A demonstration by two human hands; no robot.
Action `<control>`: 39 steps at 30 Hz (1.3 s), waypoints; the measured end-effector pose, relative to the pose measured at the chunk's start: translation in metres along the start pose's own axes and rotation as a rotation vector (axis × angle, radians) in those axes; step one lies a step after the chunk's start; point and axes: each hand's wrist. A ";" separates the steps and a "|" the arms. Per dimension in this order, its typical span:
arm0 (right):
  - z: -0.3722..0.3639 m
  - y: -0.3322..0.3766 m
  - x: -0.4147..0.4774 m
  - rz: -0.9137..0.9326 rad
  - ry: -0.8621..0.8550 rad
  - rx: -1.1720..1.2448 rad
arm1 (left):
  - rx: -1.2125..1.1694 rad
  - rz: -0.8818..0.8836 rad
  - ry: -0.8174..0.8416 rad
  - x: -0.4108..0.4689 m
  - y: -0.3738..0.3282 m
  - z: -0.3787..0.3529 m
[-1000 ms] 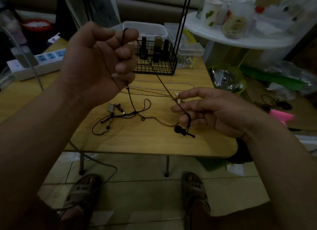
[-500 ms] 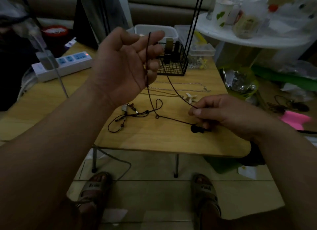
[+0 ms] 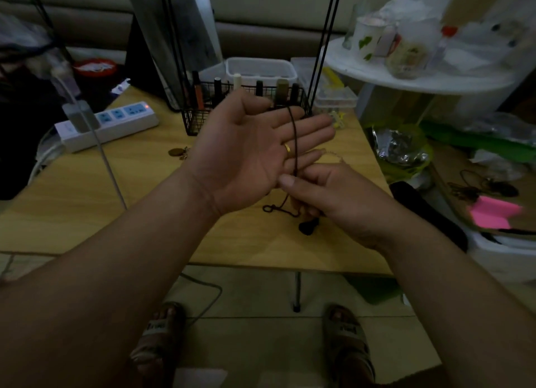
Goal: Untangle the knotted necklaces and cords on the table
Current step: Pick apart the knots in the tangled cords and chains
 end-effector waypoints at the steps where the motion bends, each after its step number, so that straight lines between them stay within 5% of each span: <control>1: 0.000 0.000 0.001 -0.003 0.000 -0.007 | 0.028 0.004 -0.015 0.001 0.001 0.000; 13: 0.021 0.002 -0.011 0.055 0.097 0.165 | 0.247 -0.044 -0.120 0.003 0.003 0.009; 22: 0.021 0.002 -0.013 0.053 0.103 0.068 | 0.268 -0.088 -0.241 0.008 0.001 0.014; 25: 0.020 0.006 -0.013 0.075 0.074 0.105 | 0.445 -0.025 -0.281 0.005 0.002 0.014; 30: 0.021 0.023 -0.009 0.120 0.053 0.325 | 0.599 0.242 -0.074 -0.004 0.014 0.000; 35: 0.027 0.053 -0.012 0.176 -0.041 0.583 | 0.723 0.219 -0.037 -0.025 0.012 -0.008; 39: 0.040 0.073 -0.016 0.048 -0.157 0.255 | 0.858 0.208 -0.204 -0.031 0.009 -0.009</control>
Point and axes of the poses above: each hand's wrist, its own x-axis towards the middle knuckle, its own z-axis out of the back of the hand, y = z × x, and after that the axes turned 15 degrees about y, right-handed
